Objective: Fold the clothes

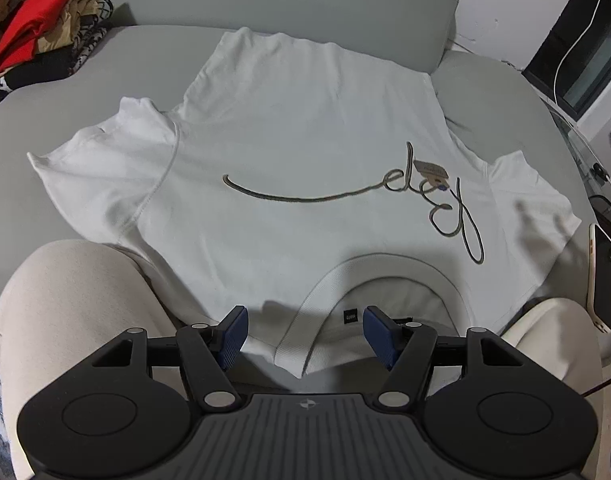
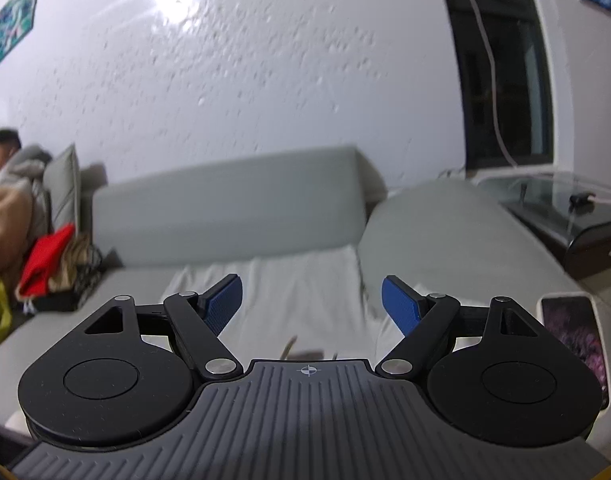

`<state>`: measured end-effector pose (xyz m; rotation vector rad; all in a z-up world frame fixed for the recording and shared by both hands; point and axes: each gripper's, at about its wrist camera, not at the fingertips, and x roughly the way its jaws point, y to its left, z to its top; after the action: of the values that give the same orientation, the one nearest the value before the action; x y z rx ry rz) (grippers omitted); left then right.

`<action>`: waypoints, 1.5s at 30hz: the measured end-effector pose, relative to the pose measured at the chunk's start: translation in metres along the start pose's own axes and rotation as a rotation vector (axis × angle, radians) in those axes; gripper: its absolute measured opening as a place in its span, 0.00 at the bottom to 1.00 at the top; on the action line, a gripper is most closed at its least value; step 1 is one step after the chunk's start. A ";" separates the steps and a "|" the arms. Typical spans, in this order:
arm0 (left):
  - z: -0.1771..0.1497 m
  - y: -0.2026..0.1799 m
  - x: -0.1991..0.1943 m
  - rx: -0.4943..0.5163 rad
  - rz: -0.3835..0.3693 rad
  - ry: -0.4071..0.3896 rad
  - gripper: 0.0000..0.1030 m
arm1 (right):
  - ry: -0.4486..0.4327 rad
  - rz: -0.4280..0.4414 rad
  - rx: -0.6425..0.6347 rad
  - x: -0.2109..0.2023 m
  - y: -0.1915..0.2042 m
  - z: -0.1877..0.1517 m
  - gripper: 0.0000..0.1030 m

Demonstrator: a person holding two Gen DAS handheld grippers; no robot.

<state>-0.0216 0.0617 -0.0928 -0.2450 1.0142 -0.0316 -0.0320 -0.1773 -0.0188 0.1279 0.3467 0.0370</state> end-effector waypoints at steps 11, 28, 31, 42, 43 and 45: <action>-0.002 0.005 0.006 -0.021 0.003 0.022 0.61 | 0.063 0.026 -0.025 0.008 0.005 -0.007 0.80; 0.096 0.024 -0.069 0.014 -0.066 -0.198 0.61 | 0.130 0.000 0.086 0.037 -0.037 0.106 0.82; 0.134 0.042 -0.070 -0.023 -0.032 -0.237 0.61 | 0.234 -0.027 0.157 0.070 -0.056 0.132 0.82; 0.249 0.117 0.065 -0.177 0.010 -0.126 0.57 | 0.561 0.006 0.226 0.264 -0.087 0.107 0.81; 0.258 0.125 0.082 -0.184 0.012 -0.122 0.57 | 0.580 -0.017 0.226 0.286 -0.090 0.100 0.79; 0.275 0.142 0.114 -0.205 0.015 -0.108 0.57 | 0.618 -0.063 0.226 0.330 -0.095 0.086 0.72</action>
<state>0.2581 0.2358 -0.0807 -0.4213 0.9120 0.0991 0.3089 -0.2626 -0.0620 0.3313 0.9723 -0.0267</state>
